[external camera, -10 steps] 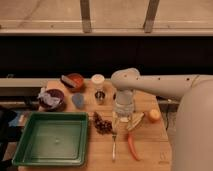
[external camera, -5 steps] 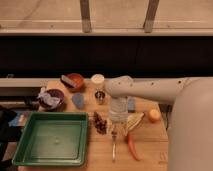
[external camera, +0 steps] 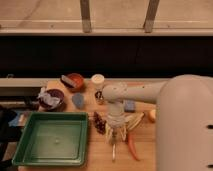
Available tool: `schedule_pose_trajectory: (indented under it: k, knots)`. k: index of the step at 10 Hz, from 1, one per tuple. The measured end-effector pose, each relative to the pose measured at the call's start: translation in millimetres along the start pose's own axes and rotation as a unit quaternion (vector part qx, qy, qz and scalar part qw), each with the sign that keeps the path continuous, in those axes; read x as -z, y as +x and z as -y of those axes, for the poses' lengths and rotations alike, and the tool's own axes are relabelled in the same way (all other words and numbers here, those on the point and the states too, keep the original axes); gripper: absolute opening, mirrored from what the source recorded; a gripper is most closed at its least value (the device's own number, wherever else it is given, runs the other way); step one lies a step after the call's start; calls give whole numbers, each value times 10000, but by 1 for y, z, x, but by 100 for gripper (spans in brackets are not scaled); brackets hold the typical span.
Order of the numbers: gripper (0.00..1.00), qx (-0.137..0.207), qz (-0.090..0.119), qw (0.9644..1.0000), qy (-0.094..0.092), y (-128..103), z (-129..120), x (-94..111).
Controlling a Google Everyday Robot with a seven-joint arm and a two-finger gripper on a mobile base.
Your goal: Place fork in paper cup
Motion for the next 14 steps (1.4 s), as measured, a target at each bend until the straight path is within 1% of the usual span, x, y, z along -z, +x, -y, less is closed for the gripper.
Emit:
schedule_pose_trajectory:
  k: [3,4,6,9,11,14]
  knots:
    - [62,24,-268,9995,151,-2,1,-19]
    - [62,50,-310,9994,169,-3,-1,-23]
    - [62,9,-300,9994,157,-3,3,-22]
    - [62,4,-303,9994,169,-3,1,-23]
    - [62,-75,-363,9991,204,-5,0,-27]
    - [62,-123,-413,9990,154,-6,1,-31]
